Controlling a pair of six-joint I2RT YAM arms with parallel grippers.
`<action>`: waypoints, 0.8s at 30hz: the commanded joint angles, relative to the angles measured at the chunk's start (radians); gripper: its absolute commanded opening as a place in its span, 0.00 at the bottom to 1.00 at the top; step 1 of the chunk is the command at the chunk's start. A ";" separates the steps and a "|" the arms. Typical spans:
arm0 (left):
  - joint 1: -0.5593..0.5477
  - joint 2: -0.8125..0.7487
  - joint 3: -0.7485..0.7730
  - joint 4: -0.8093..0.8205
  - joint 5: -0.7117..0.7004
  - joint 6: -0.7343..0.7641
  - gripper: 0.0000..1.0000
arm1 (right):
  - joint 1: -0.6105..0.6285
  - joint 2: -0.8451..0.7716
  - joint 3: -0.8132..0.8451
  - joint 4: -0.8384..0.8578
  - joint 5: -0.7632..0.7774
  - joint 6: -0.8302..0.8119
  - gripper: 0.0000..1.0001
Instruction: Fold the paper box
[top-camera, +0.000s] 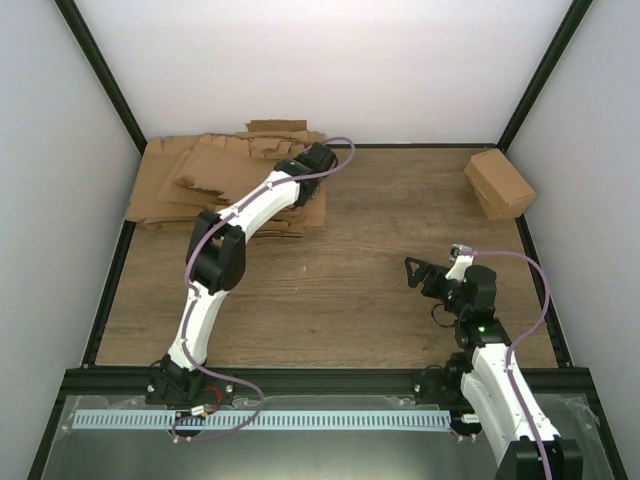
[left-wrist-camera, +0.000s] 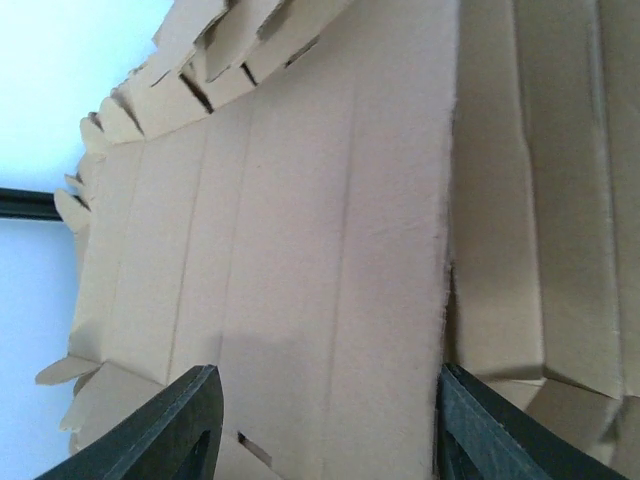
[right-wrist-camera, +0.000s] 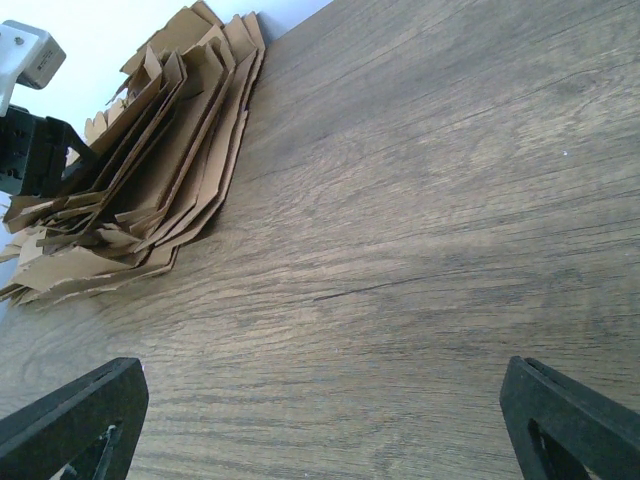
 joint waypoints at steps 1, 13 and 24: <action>0.016 0.030 0.031 -0.011 -0.056 0.020 0.55 | 0.007 -0.003 0.008 0.012 -0.004 -0.014 1.00; 0.017 -0.120 0.035 0.007 -0.181 0.027 0.04 | 0.007 -0.001 0.008 0.013 -0.005 -0.014 1.00; 0.015 -0.381 0.068 0.044 -0.378 0.058 0.04 | 0.007 -0.003 0.008 0.012 -0.006 -0.014 1.00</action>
